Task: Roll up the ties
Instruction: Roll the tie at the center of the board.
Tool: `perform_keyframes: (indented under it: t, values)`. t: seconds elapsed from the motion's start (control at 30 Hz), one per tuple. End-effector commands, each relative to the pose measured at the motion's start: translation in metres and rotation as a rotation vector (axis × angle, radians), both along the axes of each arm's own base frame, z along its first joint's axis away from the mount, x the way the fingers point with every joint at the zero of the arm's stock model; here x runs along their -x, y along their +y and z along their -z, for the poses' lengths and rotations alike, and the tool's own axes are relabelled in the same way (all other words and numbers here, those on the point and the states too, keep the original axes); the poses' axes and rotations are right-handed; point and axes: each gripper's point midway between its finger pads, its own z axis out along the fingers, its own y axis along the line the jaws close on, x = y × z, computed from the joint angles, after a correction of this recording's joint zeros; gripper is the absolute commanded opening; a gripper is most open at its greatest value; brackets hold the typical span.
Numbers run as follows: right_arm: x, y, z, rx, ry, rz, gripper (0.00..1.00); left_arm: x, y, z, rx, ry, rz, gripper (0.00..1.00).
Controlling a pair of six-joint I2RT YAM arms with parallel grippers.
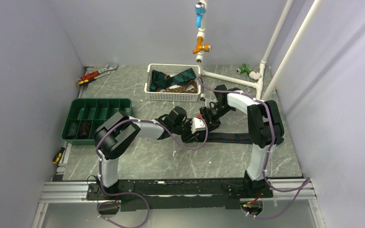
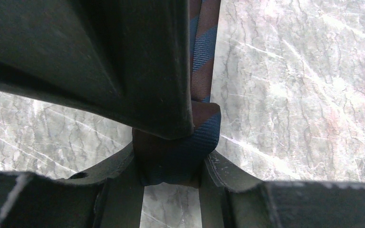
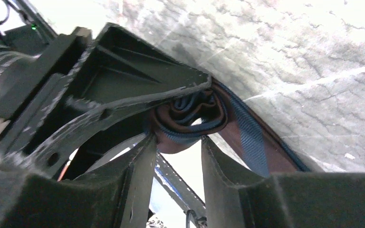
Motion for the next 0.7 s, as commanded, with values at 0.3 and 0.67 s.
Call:
perform_keyframes:
  t: [0.3,0.67]
  values:
    - [-0.01,-0.007,0.039,0.032,0.03,0.021,0.42,0.023,0.064,0.082,-0.318,0.124,-0.076,0.31]
    - [-0.002,-0.017,0.05,0.098,0.05,0.01,0.1,0.022,0.06,0.081,-0.312,0.13,-0.075,0.31]
